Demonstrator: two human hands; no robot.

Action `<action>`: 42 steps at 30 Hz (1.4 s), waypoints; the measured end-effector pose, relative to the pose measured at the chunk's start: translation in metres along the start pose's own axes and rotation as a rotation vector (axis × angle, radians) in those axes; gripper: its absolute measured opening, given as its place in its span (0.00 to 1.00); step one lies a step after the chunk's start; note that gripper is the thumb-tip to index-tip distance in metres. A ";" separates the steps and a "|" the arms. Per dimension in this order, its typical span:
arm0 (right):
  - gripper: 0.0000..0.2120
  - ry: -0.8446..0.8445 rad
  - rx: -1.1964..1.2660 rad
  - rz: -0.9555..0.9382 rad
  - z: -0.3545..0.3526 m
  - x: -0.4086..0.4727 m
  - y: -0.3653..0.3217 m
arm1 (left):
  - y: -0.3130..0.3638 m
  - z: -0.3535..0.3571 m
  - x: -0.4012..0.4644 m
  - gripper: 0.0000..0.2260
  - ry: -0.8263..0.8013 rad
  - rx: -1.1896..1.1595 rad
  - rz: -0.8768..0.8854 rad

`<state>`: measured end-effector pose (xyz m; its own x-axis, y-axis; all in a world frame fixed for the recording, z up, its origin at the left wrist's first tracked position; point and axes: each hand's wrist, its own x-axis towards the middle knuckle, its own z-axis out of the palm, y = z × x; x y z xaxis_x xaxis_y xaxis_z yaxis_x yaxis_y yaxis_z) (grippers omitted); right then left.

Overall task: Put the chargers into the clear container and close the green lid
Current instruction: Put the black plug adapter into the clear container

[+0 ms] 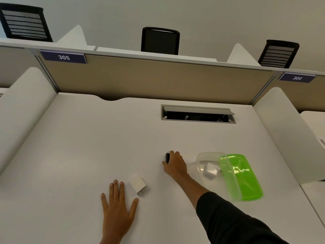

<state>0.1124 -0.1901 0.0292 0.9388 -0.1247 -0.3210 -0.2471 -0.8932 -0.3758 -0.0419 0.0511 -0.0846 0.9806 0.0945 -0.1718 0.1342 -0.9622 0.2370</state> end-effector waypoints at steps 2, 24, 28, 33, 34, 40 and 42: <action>0.22 0.009 0.011 -0.012 0.000 0.000 0.002 | 0.001 0.000 0.000 0.42 0.000 -0.004 0.001; 0.27 0.356 0.206 0.128 -0.099 -0.050 0.124 | 0.007 -0.007 0.000 0.48 0.014 -0.041 0.016; 0.30 0.183 0.051 0.140 -0.085 -0.064 0.141 | 0.007 -0.008 0.000 0.49 0.013 -0.044 0.014; 0.26 0.047 -0.051 0.154 -0.072 -0.068 0.144 | 0.007 -0.009 -0.001 0.49 0.025 -0.055 0.019; 0.25 0.041 -0.059 0.154 -0.071 -0.068 0.144 | 0.007 -0.009 -0.001 0.49 0.027 -0.060 0.019; 0.21 0.028 -0.065 0.141 -0.069 -0.065 0.137 | 0.006 -0.008 -0.001 0.49 0.039 -0.065 0.016; 0.19 0.044 -0.062 0.137 -0.069 -0.065 0.135 | 0.006 -0.007 -0.002 0.49 0.039 -0.060 0.014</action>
<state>0.0346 -0.3330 0.0595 0.9070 -0.2650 -0.3272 -0.3600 -0.8911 -0.2763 -0.0416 0.0474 -0.0760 0.9870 0.0923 -0.1314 0.1279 -0.9467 0.2957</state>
